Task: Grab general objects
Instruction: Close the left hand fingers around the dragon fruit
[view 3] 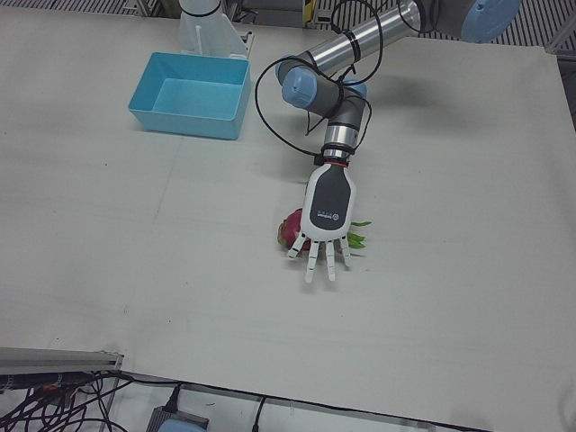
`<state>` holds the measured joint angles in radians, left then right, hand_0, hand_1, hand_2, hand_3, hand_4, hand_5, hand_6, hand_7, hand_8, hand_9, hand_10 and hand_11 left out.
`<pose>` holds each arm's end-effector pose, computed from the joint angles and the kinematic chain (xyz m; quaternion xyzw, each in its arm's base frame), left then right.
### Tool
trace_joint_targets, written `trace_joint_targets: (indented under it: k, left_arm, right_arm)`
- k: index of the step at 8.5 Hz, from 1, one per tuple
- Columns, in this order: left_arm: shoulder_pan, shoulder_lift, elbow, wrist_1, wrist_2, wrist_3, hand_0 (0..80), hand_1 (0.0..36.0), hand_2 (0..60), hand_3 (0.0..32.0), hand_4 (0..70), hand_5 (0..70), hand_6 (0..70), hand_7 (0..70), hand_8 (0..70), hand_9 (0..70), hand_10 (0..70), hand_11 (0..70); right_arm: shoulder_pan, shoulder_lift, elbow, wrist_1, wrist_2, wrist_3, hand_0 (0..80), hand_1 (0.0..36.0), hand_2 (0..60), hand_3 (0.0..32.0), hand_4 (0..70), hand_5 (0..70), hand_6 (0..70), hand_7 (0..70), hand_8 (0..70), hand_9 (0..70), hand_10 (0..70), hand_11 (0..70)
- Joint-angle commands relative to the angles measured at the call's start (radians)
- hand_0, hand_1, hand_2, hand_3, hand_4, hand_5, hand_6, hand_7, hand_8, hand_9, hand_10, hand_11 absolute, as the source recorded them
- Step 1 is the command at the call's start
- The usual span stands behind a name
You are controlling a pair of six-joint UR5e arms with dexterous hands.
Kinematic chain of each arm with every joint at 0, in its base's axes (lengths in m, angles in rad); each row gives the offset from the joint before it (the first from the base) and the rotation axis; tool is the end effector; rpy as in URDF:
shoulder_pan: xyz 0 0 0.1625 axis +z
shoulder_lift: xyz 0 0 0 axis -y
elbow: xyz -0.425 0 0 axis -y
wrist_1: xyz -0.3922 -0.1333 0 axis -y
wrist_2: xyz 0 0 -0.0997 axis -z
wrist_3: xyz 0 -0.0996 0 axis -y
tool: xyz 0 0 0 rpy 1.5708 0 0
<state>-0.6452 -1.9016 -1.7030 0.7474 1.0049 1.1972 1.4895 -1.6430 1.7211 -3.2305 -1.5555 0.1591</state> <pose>0.3205 -0.4749 0.5086 0.2993 0.5404 -0.5209 0.5892 0.0971 -0.4683 0.6566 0.0789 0.6988 -0.7102 0.0330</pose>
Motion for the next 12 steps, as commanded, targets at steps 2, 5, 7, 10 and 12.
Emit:
trace_joint_targets:
  k: [2,5,7,10,12]
  left_arm:
    - [-0.001,0.001,0.002,0.003,-0.003,0.001,80.0,36.0,7.9,32.0,0.0,47.0,0.0,17.5,13.2,2.3,0.0,2.6]
    - [0.006,0.004,0.009,0.0,-0.031,0.002,80.0,30.4,17.8,0.0,26.8,70.0,17.6,50.7,26.8,24.0,7.7,13.3]
    - [0.036,0.004,0.019,0.001,-0.06,-0.001,76.6,25.0,23.6,0.0,57.9,70.0,43.8,70.0,43.2,46.9,17.8,26.9]
    - [0.035,0.001,-0.09,0.053,-0.052,-0.011,80.0,36.0,51.8,0.0,70.0,70.0,69.2,70.0,57.8,62.8,28.5,42.7]
    - [0.019,-0.022,-0.155,0.086,0.039,-0.011,80.0,36.0,60.0,0.0,70.0,70.0,70.0,70.0,63.5,68.6,44.4,63.8]
  right_arm:
    - [0.0,0.0,0.002,-0.002,0.0,-0.001,0.0,0.0,0.0,0.0,0.0,0.0,0.0,0.0,0.0,0.0,0.0,0.0]
    - [0.002,0.0,0.002,-0.002,0.0,-0.001,0.0,0.0,0.0,0.0,0.0,0.0,0.0,0.0,0.0,0.0,0.0,0.0]
    - [0.002,0.0,0.002,-0.002,0.0,-0.001,0.0,0.0,0.0,0.0,0.0,0.0,0.0,0.0,0.0,0.0,0.0,0.0]
    - [0.002,0.0,0.003,0.0,0.0,-0.001,0.0,0.0,0.0,0.0,0.0,0.0,0.0,0.0,0.0,0.0,0.0,0.0]
    - [0.002,0.0,0.003,0.0,0.0,-0.001,0.0,0.0,0.0,0.0,0.0,0.0,0.0,0.0,0.0,0.0,0.0,0.0]
